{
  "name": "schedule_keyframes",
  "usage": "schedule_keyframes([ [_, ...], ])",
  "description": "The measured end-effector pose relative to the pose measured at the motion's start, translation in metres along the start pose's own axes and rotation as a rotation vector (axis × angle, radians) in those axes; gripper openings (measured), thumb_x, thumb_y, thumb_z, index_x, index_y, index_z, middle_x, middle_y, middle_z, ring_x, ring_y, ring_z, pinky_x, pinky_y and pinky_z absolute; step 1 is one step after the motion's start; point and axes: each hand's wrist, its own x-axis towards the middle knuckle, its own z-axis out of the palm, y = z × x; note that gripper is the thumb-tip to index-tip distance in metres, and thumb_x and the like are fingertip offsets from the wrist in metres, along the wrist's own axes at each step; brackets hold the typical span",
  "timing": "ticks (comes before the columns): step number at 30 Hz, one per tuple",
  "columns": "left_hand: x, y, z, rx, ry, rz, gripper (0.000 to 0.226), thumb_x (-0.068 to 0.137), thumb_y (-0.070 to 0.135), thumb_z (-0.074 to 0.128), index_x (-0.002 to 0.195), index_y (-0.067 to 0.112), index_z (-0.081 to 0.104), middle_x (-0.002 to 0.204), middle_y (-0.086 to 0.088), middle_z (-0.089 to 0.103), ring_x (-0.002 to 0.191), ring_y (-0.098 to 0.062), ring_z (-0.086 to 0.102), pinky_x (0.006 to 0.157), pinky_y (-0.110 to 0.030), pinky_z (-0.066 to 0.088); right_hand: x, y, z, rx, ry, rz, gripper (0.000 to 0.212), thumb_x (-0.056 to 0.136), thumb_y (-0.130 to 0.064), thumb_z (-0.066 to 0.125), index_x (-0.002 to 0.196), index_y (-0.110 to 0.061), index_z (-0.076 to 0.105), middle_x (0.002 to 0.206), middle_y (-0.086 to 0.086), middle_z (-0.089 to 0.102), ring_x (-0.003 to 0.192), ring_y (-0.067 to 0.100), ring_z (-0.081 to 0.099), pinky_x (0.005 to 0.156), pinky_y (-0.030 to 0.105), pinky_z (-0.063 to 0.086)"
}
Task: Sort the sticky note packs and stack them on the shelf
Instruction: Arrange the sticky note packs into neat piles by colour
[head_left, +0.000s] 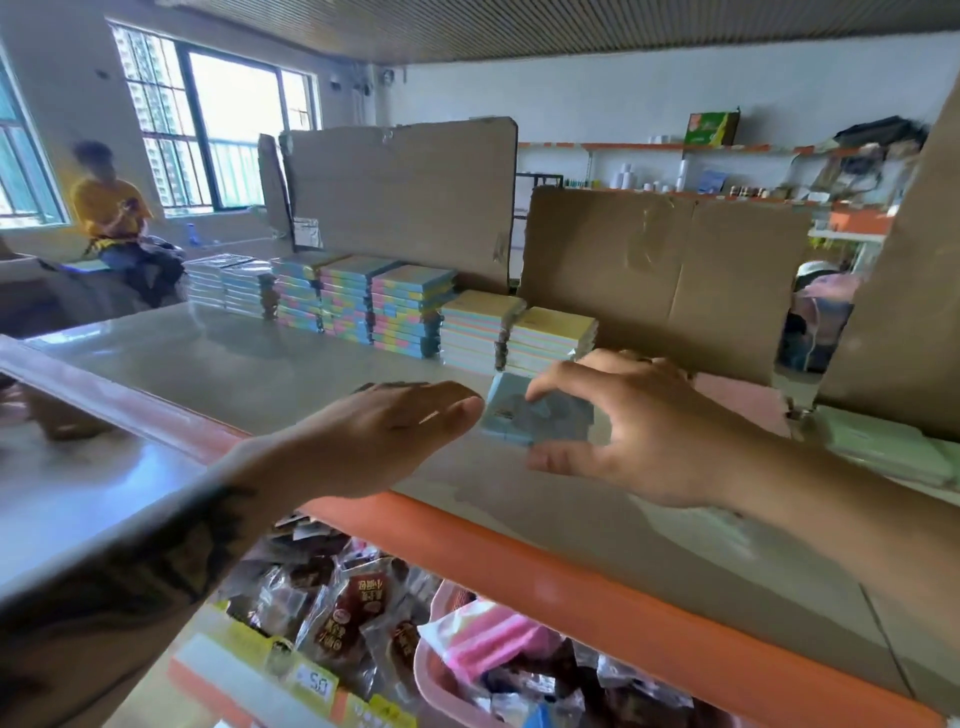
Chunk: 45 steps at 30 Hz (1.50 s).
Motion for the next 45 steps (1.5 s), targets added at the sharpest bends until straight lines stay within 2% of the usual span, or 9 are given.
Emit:
schedule_keyframes([
  [4, 0.005, -0.070, -0.030, 0.200, -0.024, -0.061, 0.070, 0.093, 0.079, 0.016, 0.134, 0.040, 0.057, 0.126, 0.014, 0.063, 0.117, -0.013, 0.057, 0.102, -0.041, 0.044, 0.050, -0.030, 0.019, -0.044, -0.034, -0.001, 0.069, 0.074, -0.091, 0.039, 0.131, -0.052, 0.042, 0.117, -0.009, 0.055, 0.114, 0.014, 0.048, 0.104, 0.041, 0.036],
  [11, 0.007, -0.215, -0.103, 0.354, -0.064, -0.130, 0.061, 0.099, 0.072, 0.027, 0.142, 0.039, 0.054, 0.141, 0.012, 0.057, 0.130, -0.014, 0.051, 0.108, -0.036, 0.038, 0.174, -0.108, 0.066, -0.037, -0.006, 0.012, 0.064, 0.078, -0.088, 0.039, 0.129, -0.051, 0.043, 0.118, -0.008, 0.055, 0.113, 0.014, 0.048, 0.106, 0.044, 0.035],
  [18, 0.006, -0.341, -0.181, 0.323, -0.134, -0.167, 0.094, 0.065, 0.099, 0.021, 0.143, 0.053, 0.046, 0.150, 0.020, 0.047, 0.138, -0.011, 0.042, 0.117, -0.040, 0.031, 0.317, -0.189, 0.095, -0.090, 0.005, 0.072, 0.058, 0.086, -0.080, 0.049, 0.133, -0.046, 0.047, 0.130, -0.002, 0.053, 0.127, 0.023, 0.044, 0.109, 0.047, 0.032],
  [22, 0.015, -0.388, -0.199, 0.355, -0.163, -0.135, 0.103, 0.056, 0.109, 0.016, 0.143, 0.058, 0.037, 0.152, 0.027, 0.040, 0.141, -0.008, 0.036, 0.117, -0.040, 0.028, 0.390, -0.206, 0.106, -0.126, 0.047, 0.135, 0.052, 0.088, -0.078, 0.051, 0.128, -0.045, 0.048, 0.109, -0.003, 0.049, 0.122, 0.025, 0.045, 0.104, 0.046, 0.030],
  [29, 0.020, -0.411, -0.198, 0.306, -0.162, -0.073, 0.098, 0.060, 0.105, 0.020, 0.146, 0.058, 0.030, 0.156, 0.027, 0.030, 0.144, -0.006, 0.028, 0.118, -0.038, 0.026, 0.477, -0.196, 0.126, -0.252, -0.043, 0.258, 0.056, 0.091, -0.077, 0.048, 0.136, -0.044, 0.044, 0.138, 0.004, 0.056, 0.137, 0.031, 0.040, 0.109, 0.051, 0.024],
  [35, 0.020, -0.414, -0.197, 0.321, -0.159, -0.048, 0.086, 0.071, 0.097, 0.031, 0.147, 0.055, 0.028, 0.157, 0.025, 0.029, 0.146, -0.009, 0.027, 0.117, -0.038, 0.025, 0.500, -0.188, 0.134, -0.197, -0.142, 0.312, 0.055, 0.090, -0.077, 0.051, 0.137, -0.050, 0.044, 0.152, 0.002, 0.051, 0.144, 0.030, 0.037, 0.115, 0.056, 0.017],
  [40, 0.020, -0.418, -0.195, 0.318, -0.141, -0.033, 0.084, 0.071, 0.098, 0.029, 0.144, 0.057, 0.030, 0.155, 0.026, 0.031, 0.145, -0.007, 0.027, 0.118, -0.038, 0.025, 0.504, -0.193, 0.136, -0.088, -0.167, 0.308, 0.047, 0.090, -0.067, 0.064, 0.131, -0.047, 0.055, 0.154, -0.003, 0.049, 0.138, 0.025, 0.046, 0.095, 0.036, 0.023],
  [43, 0.019, -0.416, -0.196, 0.328, -0.143, -0.031, 0.084, 0.072, 0.096, 0.030, 0.145, 0.054, 0.032, 0.153, 0.027, 0.031, 0.144, -0.007, 0.027, 0.116, -0.037, 0.025, 0.503, -0.193, 0.135, -0.109, -0.162, 0.307, 0.048, 0.090, -0.067, 0.064, 0.133, -0.047, 0.055, 0.156, -0.005, 0.047, 0.140, 0.025, 0.044, 0.106, 0.044, 0.026],
  [45, 0.020, -0.418, -0.196, 0.332, -0.144, -0.033, 0.088, 0.069, 0.099, 0.026, 0.145, 0.054, 0.031, 0.153, 0.027, 0.030, 0.144, -0.007, 0.027, 0.116, -0.038, 0.026, 0.503, -0.193, 0.135, -0.143, -0.170, 0.317, 0.050, 0.090, -0.070, 0.061, 0.135, -0.050, 0.053, 0.157, -0.006, 0.045, 0.143, 0.026, 0.041, 0.117, 0.055, 0.019],
])
